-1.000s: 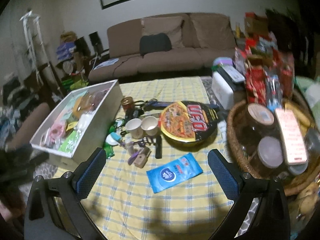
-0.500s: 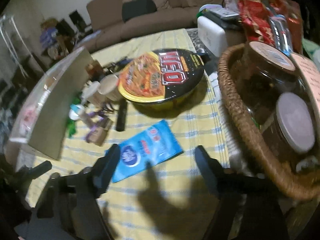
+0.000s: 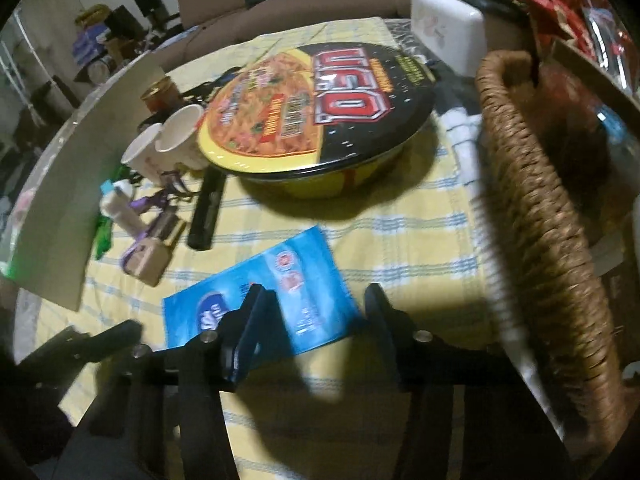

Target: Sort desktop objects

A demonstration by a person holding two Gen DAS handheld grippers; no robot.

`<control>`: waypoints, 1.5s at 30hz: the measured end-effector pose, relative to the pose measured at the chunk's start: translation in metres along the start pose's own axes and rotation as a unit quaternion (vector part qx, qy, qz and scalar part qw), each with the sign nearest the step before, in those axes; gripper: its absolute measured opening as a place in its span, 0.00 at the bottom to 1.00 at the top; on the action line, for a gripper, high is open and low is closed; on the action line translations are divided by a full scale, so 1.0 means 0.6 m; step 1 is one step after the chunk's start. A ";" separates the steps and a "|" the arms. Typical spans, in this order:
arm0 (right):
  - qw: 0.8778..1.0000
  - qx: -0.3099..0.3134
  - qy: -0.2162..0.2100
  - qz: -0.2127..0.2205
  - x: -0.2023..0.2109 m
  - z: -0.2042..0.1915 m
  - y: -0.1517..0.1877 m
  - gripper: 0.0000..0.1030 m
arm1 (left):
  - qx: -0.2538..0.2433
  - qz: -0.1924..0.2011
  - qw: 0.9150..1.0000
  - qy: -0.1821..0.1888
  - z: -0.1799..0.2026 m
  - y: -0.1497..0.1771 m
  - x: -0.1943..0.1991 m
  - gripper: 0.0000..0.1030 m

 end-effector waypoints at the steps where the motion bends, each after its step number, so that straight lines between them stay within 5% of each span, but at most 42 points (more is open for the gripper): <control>1: 1.000 -0.001 -0.014 -0.001 0.002 -0.004 0.003 0.23 | -0.001 0.003 1.000 -0.004 -0.001 0.000 0.003 0.65; 11: 0.991 -0.010 -0.130 0.010 0.040 -0.063 0.029 0.11 | 0.025 -0.008 1.000 0.014 -0.048 0.008 0.034 0.33; 15: 0.992 0.012 -0.124 0.022 0.057 -0.104 0.018 0.11 | 0.020 -0.021 1.000 0.012 -0.052 0.016 0.042 0.30; 17: 0.997 0.023 -0.066 0.025 0.065 -0.107 0.011 0.13 | 0.032 -0.021 0.999 0.005 -0.060 0.018 0.046 0.36; 18: 0.999 0.028 -0.034 0.030 0.069 -0.099 0.008 0.18 | 0.042 -0.019 0.999 0.008 -0.062 0.016 0.048 0.47; 19: 0.999 0.031 -0.004 0.032 0.071 -0.088 0.005 0.39 | 0.053 -0.017 0.998 0.017 -0.065 0.014 0.050 0.57; 20: 0.999 0.024 0.023 0.033 0.069 -0.069 0.004 0.64 | 0.060 -0.017 0.998 0.023 -0.066 0.013 0.050 0.59; 21: 0.999 0.011 0.029 0.030 0.062 -0.053 0.005 0.69 | 0.062 -0.020 0.998 0.026 -0.065 0.012 0.048 0.59; 25: 0.999 -0.053 -0.008 0.004 0.009 0.003 0.019 0.57 | 0.052 -0.026 0.998 0.019 -0.055 0.007 0.031 0.59; 27: 0.999 -0.045 -0.016 0.015 0.008 -0.003 0.011 0.48 | 0.050 -0.027 0.998 0.025 -0.052 0.001 0.025 0.59; 29: 0.998 -0.037 -0.051 0.009 0.000 -0.019 0.010 0.28 | 0.045 -0.026 0.998 0.024 -0.049 -0.002 0.022 0.59; 31: 0.998 -0.011 -0.057 -0.002 -0.004 -0.043 0.013 0.27 | 0.037 -0.023 0.999 0.021 -0.047 -0.002 0.020 0.58; 33: 0.995 0.005 -0.099 -0.010 -0.005 -0.069 0.016 0.13 | 0.037 -0.022 0.999 0.027 -0.048 -0.002 0.022 0.53; 36: 0.993 0.024 -0.116 -0.016 -0.007 -0.104 0.022 0.12 | 0.041 -0.033 0.997 0.051 -0.054 0.002 0.025 0.28; 38: 0.992 0.032 -0.122 -0.012 -0.004 -0.120 0.021 0.10 | 0.041 -0.035 0.997 0.060 -0.056 0.004 0.030 0.21; 43: 0.990 0.050 -0.130 -0.005 0.010 -0.156 0.020 0.10 | 0.065 -0.030 0.994 0.081 -0.077 0.008 0.059 0.23; 45: 0.990 0.050 -0.128 -0.003 0.010 -0.165 0.021 0.10 | 0.089 -0.030 0.992 0.086 -0.099 0.008 0.063 0.38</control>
Point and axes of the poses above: each gripper's, at about its wrist camera, not at the fingertips, and x roughly against the way its jaws point, z to its right, y to its underside, the point moved 3 cm from there along -x, roughly the way its jaws point, and after that the axes turned 11 degrees about x, right-handed, at the moved point
